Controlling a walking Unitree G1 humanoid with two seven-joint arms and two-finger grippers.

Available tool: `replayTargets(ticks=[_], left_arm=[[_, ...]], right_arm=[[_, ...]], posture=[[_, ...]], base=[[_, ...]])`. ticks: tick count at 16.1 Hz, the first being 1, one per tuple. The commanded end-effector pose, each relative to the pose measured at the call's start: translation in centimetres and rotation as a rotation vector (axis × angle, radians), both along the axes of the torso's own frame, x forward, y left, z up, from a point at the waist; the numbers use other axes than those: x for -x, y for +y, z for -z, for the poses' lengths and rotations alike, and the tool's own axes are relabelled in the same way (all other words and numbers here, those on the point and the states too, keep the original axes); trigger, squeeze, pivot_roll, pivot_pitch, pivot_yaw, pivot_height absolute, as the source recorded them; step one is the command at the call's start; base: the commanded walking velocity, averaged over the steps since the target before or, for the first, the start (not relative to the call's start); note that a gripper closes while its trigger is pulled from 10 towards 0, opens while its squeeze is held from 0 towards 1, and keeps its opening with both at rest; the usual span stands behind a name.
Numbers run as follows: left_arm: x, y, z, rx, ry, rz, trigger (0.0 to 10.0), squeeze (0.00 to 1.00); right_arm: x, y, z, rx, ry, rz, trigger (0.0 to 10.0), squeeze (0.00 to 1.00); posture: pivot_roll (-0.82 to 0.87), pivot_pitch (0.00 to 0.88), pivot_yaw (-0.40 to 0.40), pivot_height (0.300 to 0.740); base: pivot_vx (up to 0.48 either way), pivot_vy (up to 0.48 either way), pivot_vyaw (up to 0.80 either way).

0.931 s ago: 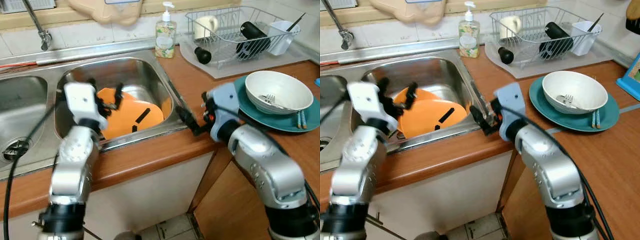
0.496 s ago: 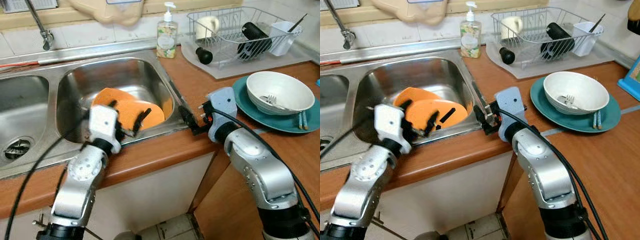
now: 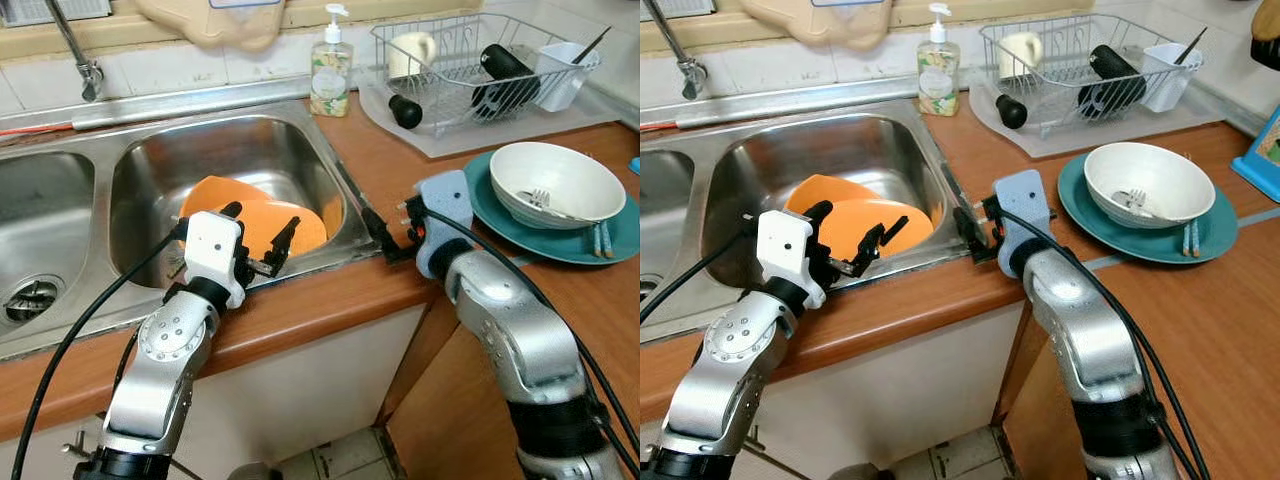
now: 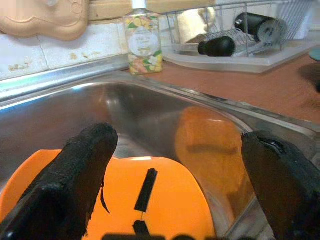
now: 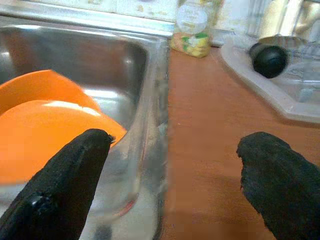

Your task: Kitchen organization

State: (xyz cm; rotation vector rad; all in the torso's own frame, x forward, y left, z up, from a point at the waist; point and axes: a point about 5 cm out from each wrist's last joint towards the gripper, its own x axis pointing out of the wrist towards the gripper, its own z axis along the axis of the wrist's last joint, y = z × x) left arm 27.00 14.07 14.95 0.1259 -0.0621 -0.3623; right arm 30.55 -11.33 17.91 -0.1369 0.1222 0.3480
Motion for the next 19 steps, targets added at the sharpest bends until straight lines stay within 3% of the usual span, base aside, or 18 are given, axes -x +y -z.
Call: replayTargets(ticks=[1, 5, 6, 7, 8, 10, 19], left_arm=[[0.3, -0.2, 0.2, -0.023, 0.015, 0.026, 10.0, 0.84], [0.9, -0.5, 0.3, -0.026, 0.023, 0.088, 10.0, 0.85], [1.1, -0.5, 0.3, -0.024, 0.029, 0.105, 10.0, 0.85], [1.2, -0.6, 0.4, -0.025, 0.033, 0.114, 10.0, 0.85], [1.2, -0.6, 0.5, -0.033, 0.039, 0.119, 10.0, 0.85], [1.5, -0.8, 0.8, -0.050, 0.056, 0.148, 10.0, 0.85], [1.7, -1.2, 0.8, -0.067, 0.072, 0.209, 10.0, 0.85]], right_arm=[[-0.8, -0.2, -0.6, 0.009, -0.027, 0.038, 10.0, 1.00], [-2.8, -1.5, -0.6, 0.087, 0.029, 0.185, 10.0, 1.00], [-3.1, -2.0, -0.5, 0.097, 0.041, 0.221, 10.0, 0.56], [-3.2, -2.4, -0.5, 0.103, 0.046, 0.244, 10.0, 0.56], [-3.3, -2.7, -0.5, 0.108, 0.050, 0.265, 10.0, 0.00], [-3.9, -4.0, -0.3, 0.114, 0.088, 0.337, 10.0, 0.00], [-4.6, -5.7, 0.7, 0.115, 0.224, 0.410, 10.0, 0.00]], posture=[[-0.05, 0.000, 0.024, 0.740], [-0.04, 0.000, 0.017, 0.740], [-0.04, 0.000, 0.017, 0.740], [-0.04, 0.000, 0.017, 0.740], [-0.04, 0.000, 0.018, 0.740], [-0.05, 0.000, 0.022, 0.740], [-0.04, 0.000, 0.023, 0.740]], base=[[0.000, 0.000, 0.00], [0.000, 0.000, 0.00], [0.000, 0.000, 0.00], [0.000, 0.000, 0.00], [0.000, 0.000, 0.00], [0.000, 0.000, 0.00], [0.000, 0.000, 0.00]])
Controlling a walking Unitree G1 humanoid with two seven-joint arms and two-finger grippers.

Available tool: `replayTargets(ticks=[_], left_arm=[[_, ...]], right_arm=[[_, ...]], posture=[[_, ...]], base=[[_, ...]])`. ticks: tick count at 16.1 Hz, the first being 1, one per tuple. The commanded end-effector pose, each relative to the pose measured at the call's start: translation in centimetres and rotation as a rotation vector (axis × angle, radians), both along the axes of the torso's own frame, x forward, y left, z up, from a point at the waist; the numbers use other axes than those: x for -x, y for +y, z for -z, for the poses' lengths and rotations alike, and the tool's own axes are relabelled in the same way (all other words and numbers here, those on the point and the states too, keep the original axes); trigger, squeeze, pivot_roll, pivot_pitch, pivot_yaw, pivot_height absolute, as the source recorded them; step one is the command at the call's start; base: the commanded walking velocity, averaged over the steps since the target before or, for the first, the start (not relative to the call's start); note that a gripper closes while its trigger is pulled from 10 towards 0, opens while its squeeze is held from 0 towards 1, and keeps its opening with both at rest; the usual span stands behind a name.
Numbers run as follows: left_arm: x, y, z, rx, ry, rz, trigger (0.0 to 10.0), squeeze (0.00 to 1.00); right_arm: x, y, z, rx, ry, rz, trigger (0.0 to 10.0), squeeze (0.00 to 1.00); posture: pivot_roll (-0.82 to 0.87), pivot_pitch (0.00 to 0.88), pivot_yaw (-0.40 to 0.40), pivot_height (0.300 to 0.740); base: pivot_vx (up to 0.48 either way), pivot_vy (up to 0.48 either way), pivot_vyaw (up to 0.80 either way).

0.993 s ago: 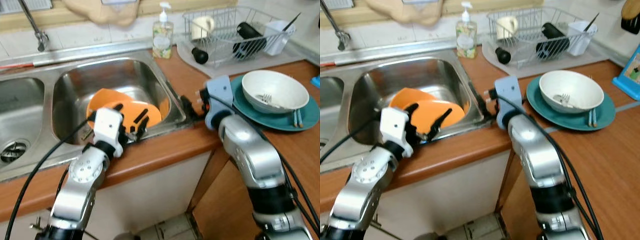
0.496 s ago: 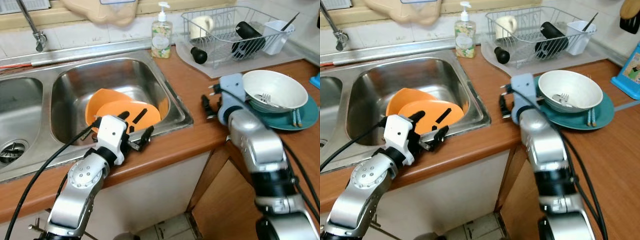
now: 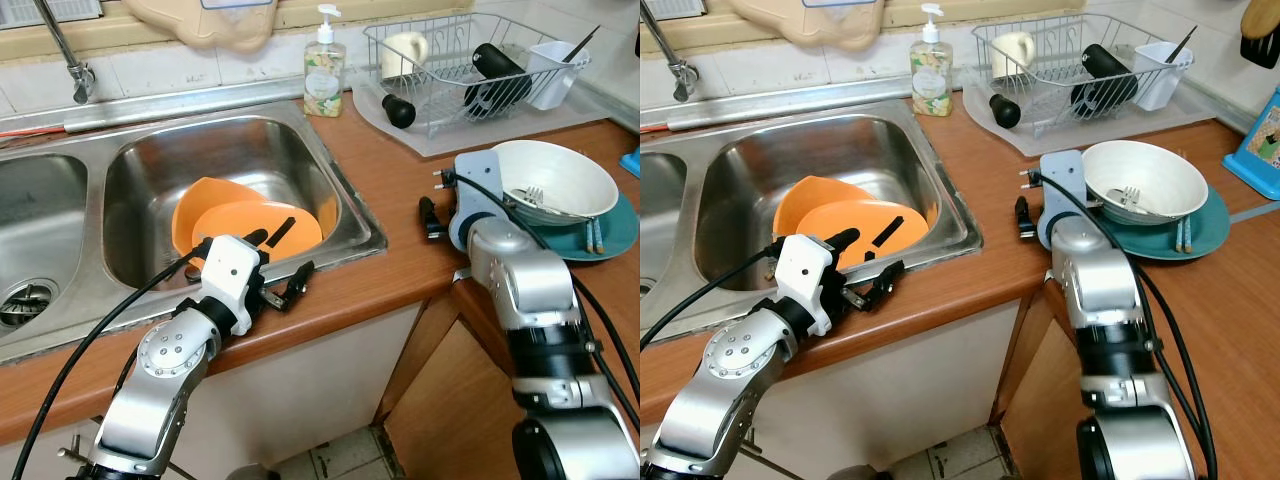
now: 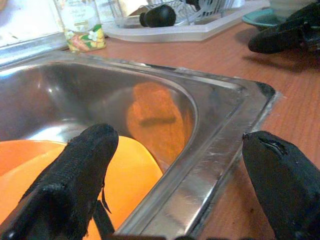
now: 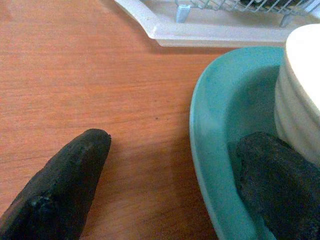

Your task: Kitchen organization

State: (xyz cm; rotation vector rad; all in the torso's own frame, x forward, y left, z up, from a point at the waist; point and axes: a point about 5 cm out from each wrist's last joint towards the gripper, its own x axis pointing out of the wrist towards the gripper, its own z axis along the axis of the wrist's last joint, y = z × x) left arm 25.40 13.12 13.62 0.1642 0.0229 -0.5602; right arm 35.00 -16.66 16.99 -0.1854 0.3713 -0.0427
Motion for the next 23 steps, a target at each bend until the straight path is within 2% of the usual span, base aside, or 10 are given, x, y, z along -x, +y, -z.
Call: replayTargets(ticks=[1, 7, 11, 16, 18, 19, 23], left_arm=[[0.1, -0.3, -0.5, -0.005, -0.014, 0.020, 10.0, 0.85], [0.8, -0.8, -0.1, -0.021, 0.021, 0.100, 10.0, 0.85], [1.3, -0.4, 0.0, -0.027, 0.074, 0.185, 10.0, 0.84], [2.1, -0.1, 0.2, -0.035, 0.128, 0.256, 10.0, 0.84], [2.1, 0.1, 0.2, -0.035, 0.135, 0.259, 10.0, 0.84], [2.1, 0.1, 0.2, -0.036, 0.136, 0.259, 10.0, 0.84], [2.2, 0.1, 0.1, -0.041, 0.140, 0.264, 10.0, 0.84]], right_arm=[[-0.2, -0.4, -0.1, 0.003, 0.034, 0.014, 10.0, 0.00], [-0.5, -0.6, 0.2, -0.028, 0.107, 0.003, 10.0, 0.00], [-0.4, 0.2, 0.7, -0.074, 0.172, -0.035, 10.0, 0.00], [0.3, 2.1, 0.3, -0.123, 0.195, -0.102, 10.0, 0.00], [0.7, 3.7, 0.0, -0.142, 0.195, -0.171, 10.0, 0.00], [0.7, 3.8, 0.0, -0.145, 0.195, -0.179, 10.0, 0.00], [1.4, 6.4, -0.2, -0.166, 0.197, -0.310, 10.0, 0.00]], posture=[[-0.04, 0.000, 0.021, 0.740], [-0.04, 0.000, 0.021, 0.740], [-0.04, 0.000, 0.021, 0.740], [-0.04, 0.000, 0.023, 0.740], [-0.04, 0.000, 0.022, 0.740], [-0.04, 0.000, 0.021, 0.740], [-0.04, 0.000, 0.019, 0.740]], base=[[0.000, 0.000, 0.00], [0.000, 0.000, 0.00], [0.000, 0.000, 0.00], [0.000, 0.000, 0.00], [0.000, 0.000, 0.00], [0.000, 0.000, 0.00], [0.000, 0.000, 0.00]])
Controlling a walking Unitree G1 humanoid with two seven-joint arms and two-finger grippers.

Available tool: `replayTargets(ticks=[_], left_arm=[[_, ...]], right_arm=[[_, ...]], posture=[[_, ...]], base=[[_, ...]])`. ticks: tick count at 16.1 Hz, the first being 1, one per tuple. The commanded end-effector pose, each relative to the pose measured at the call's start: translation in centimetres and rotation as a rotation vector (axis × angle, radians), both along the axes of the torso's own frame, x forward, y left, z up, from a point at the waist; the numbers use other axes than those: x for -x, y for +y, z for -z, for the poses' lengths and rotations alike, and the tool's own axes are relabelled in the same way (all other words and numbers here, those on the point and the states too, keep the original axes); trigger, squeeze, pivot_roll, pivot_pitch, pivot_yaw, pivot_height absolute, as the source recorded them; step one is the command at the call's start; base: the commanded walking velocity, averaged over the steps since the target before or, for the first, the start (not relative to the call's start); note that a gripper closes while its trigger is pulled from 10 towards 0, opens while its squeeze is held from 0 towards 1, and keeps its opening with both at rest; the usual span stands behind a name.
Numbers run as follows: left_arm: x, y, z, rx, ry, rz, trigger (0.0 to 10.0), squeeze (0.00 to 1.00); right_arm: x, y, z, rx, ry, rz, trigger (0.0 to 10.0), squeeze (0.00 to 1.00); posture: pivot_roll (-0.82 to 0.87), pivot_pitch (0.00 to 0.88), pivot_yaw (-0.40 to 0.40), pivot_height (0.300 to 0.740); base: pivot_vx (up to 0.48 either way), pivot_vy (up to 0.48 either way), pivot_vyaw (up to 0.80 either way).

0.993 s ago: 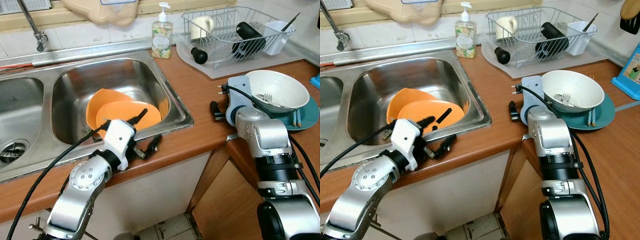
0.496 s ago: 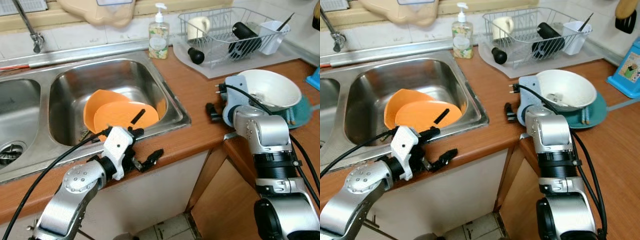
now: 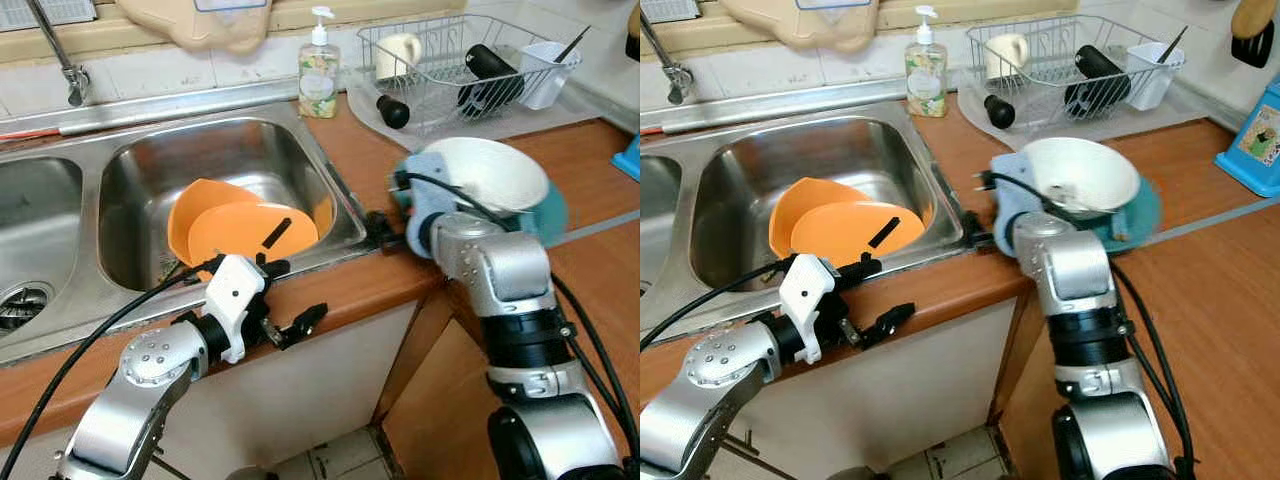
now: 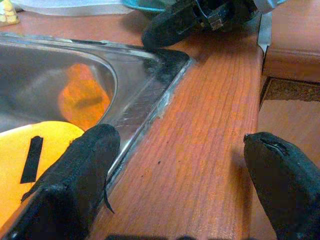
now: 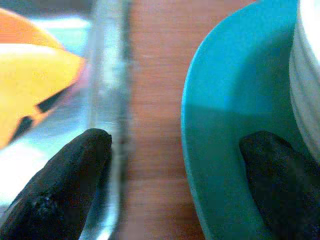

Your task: Kitchen organization

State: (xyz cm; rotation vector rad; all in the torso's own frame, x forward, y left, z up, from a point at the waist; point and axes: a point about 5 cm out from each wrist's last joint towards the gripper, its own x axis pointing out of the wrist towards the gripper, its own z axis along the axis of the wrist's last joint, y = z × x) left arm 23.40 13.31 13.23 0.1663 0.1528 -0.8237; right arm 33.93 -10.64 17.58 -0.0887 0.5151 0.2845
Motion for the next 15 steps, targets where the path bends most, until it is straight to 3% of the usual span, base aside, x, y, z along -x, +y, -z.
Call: replayTargets(ticks=[1, 7, 11, 15], left_arm=[[0.2, 0.0, -0.3, -0.002, -0.001, 0.011, 10.0, 0.84], [0.3, 0.1, -0.2, -0.012, 0.000, 0.008, 10.0, 0.84], [0.1, 0.1, -0.1, -0.017, -0.005, 0.003, 10.0, 0.84], [0.0, -0.1, 0.0, -0.015, -0.007, 0.000, 10.0, 0.83]], right_arm=[[0.6, 1.0, 0.4, -0.024, 0.025, -0.060, 10.0, 0.00], [2.0, 3.9, -0.3, -0.104, -0.031, -0.269, 10.0, 0.00], [2.4, 4.3, -1.0, -0.102, -0.105, -0.356, 10.0, 0.00], [3.1, 3.9, -3.1, -0.149, -0.238, -0.437, 10.0, 0.00]], posture=[[-0.04, 0.000, 0.018, 0.740], [-0.04, 0.000, 0.017, 0.740], [-0.04, 0.000, 0.023, 0.740], [-0.05, 0.000, 0.030, 0.740]], base=[[0.000, 0.000, 0.00], [0.000, 0.000, 0.00], [0.000, 0.000, 0.00], [0.000, 0.000, 0.00]])
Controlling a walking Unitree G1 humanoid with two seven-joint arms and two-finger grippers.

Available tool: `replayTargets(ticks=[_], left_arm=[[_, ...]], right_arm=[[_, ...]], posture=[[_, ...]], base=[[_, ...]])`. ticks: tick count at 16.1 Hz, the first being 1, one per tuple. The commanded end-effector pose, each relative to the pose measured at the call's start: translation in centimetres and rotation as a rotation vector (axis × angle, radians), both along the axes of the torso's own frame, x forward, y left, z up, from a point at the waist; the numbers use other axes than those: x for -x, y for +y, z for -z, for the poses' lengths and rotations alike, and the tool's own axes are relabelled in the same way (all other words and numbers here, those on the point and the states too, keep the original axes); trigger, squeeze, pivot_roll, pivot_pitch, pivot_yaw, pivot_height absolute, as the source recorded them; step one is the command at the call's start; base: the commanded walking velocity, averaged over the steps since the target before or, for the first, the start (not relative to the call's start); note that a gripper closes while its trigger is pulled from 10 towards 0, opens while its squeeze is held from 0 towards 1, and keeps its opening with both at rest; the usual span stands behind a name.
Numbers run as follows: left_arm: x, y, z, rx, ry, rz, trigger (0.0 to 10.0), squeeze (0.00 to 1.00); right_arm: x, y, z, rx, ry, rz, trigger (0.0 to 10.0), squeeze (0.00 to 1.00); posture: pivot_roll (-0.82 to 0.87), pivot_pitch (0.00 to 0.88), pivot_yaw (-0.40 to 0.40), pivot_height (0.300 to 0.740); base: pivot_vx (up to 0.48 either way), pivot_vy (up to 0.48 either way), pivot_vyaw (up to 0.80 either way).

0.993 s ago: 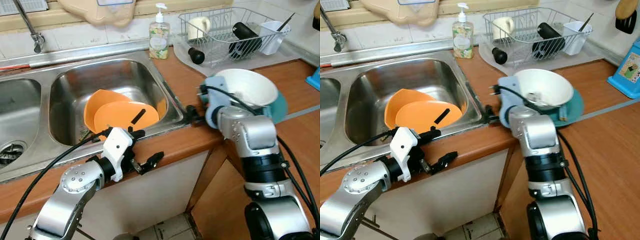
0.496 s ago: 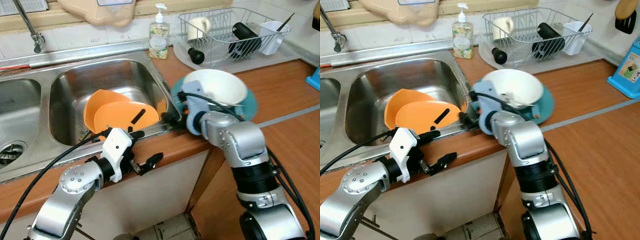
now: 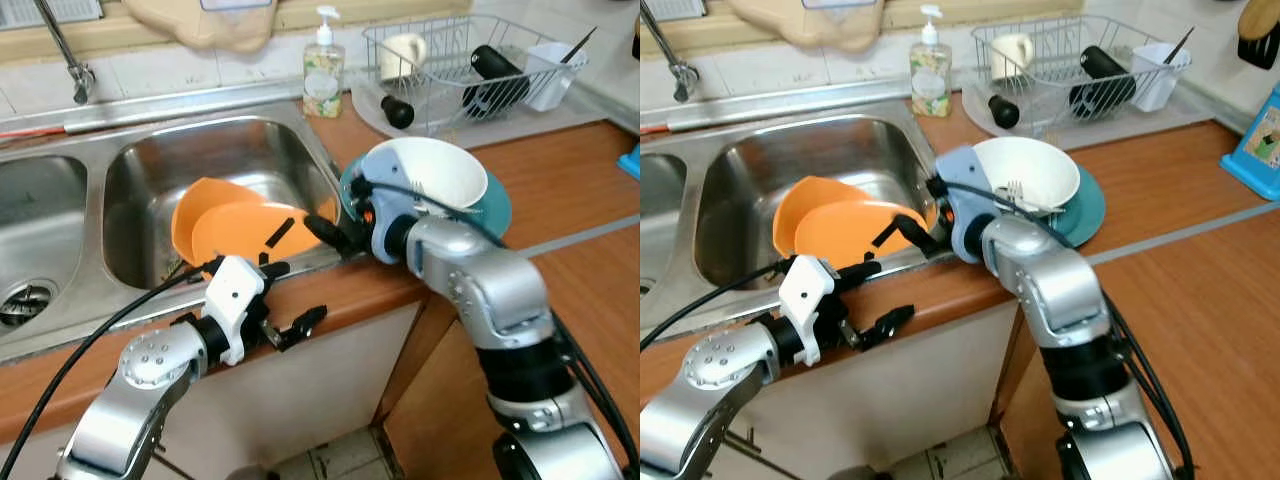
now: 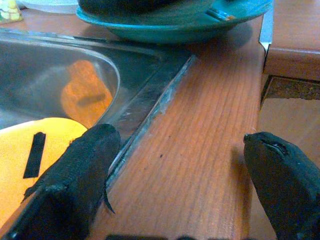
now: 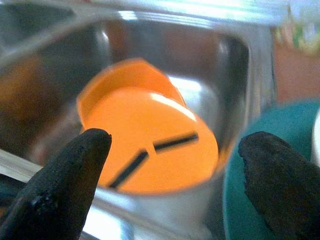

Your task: Kitchen organization

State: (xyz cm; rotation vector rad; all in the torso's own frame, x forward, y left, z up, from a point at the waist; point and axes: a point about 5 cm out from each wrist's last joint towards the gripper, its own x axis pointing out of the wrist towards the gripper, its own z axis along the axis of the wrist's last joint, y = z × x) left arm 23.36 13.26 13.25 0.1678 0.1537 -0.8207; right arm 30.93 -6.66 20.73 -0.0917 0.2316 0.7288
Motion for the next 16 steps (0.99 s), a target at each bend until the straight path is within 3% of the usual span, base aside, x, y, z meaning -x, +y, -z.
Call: replayTargets(ticks=[1, 3, 5, 9, 14, 16], left_arm=[[-0.2, -0.2, 0.0, -0.006, -0.009, -0.002, 10.0, 0.84], [-0.4, -0.2, -0.1, 0.005, -0.016, -0.021, 10.0, 0.83], [-0.5, -0.3, -0.6, 0.049, -0.032, -0.052, 10.0, 0.83], [0.0, -1.1, -0.7, 0.087, -0.021, -0.007, 10.0, 0.83], [0.7, -2.3, -1.0, 0.139, 0.004, 0.102, 10.0, 0.81], [0.5, -2.5, -0.9, 0.139, 0.005, 0.108, 10.0, 0.81]], right_arm=[[0.8, -0.2, -1.7, -0.082, -0.094, -0.053, 10.0, 0.00], [1.2, -0.6, -3.5, -0.182, -0.179, -0.044, 10.0, 0.00], [1.5, -2.5, -5.0, -0.201, -0.279, 0.052, 10.0, 0.00], [2.7, -5.4, -6.0, -0.248, -0.351, 0.128, 10.0, 0.00], [4.0, -11.8, -3.3, -0.218, -0.302, 0.370, 10.0, 0.00], [4.3, -12.8, -2.5, -0.241, -0.270, 0.402, 10.0, 0.00]], posture=[[-0.05, 0.000, 0.033, 0.740], [-0.05, 0.000, 0.035, 0.740], [-0.06, 0.000, 0.031, 0.740], [-0.07, 0.000, 0.030, 0.740], [-0.10, 0.000, 0.056, 0.740], [-0.10, 0.000, 0.057, 0.740]], base=[[0.000, 0.000, 0.00], [0.000, 0.000, 0.00], [0.000, 0.000, 0.00], [0.000, 0.000, 0.00], [0.000, 0.000, 0.00], [0.000, 0.000, 0.00]])
